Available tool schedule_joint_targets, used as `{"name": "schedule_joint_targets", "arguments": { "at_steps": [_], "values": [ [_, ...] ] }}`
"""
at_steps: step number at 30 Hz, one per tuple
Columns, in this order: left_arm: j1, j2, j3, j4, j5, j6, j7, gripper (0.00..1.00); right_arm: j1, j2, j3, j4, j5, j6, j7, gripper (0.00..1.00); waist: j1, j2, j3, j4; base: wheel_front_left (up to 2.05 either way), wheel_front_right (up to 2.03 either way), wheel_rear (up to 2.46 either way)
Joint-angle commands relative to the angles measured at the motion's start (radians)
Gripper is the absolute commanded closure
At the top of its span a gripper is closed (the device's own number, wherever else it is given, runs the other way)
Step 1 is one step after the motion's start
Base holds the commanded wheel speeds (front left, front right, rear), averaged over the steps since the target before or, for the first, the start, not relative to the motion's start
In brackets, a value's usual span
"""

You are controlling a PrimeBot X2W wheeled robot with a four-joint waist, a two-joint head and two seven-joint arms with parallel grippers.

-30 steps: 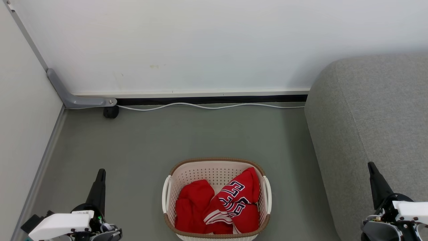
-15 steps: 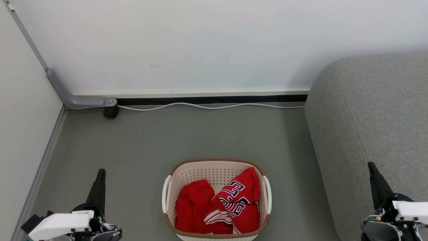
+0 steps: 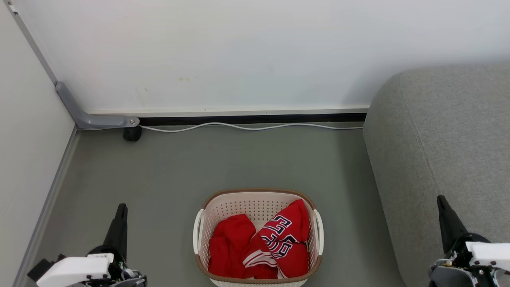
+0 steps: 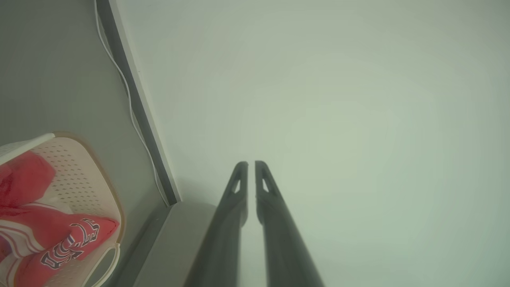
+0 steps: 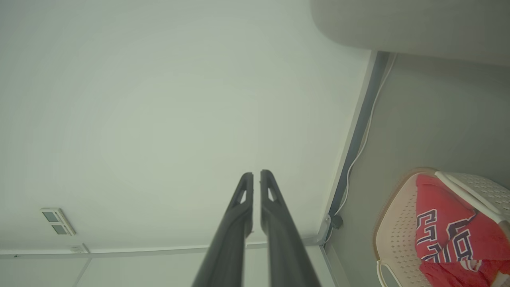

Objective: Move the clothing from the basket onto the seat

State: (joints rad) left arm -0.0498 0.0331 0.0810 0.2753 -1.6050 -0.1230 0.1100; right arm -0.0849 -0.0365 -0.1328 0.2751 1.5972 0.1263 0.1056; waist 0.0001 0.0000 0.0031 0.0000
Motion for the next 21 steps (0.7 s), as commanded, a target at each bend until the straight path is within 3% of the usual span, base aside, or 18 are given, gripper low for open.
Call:
{"name": "schedule_joint_targets", "arguments": {
  "at_steps": [1, 12, 21],
  "values": [
    [0.003, -0.002, 0.000, 0.007, 0.000, 0.000, 0.000, 0.00, 0.003, 0.001, 0.001, 0.006, 0.000, 0.000, 0.000, 0.00, 0.0000, 0.0000, 0.000, 0.000, 0.00, 0.00, 0.00],
    [0.015, -0.017, -0.018, 0.050, 0.000, 0.001, -0.022, 0.00, 0.015, 0.006, 0.005, 0.036, -0.002, 0.000, 0.002, 0.00, 0.0022, 0.0000, -0.003, -0.001, 0.00, 0.00, 0.00],
    [-0.010, -0.014, -0.036, 0.065, 0.024, 0.000, -0.051, 0.00, -0.005, -0.013, 0.020, 0.031, -0.024, 0.000, -0.012, 0.00, 0.0000, 0.0000, -0.002, -0.003, 0.00, 0.00, 0.00]
  ]
}}
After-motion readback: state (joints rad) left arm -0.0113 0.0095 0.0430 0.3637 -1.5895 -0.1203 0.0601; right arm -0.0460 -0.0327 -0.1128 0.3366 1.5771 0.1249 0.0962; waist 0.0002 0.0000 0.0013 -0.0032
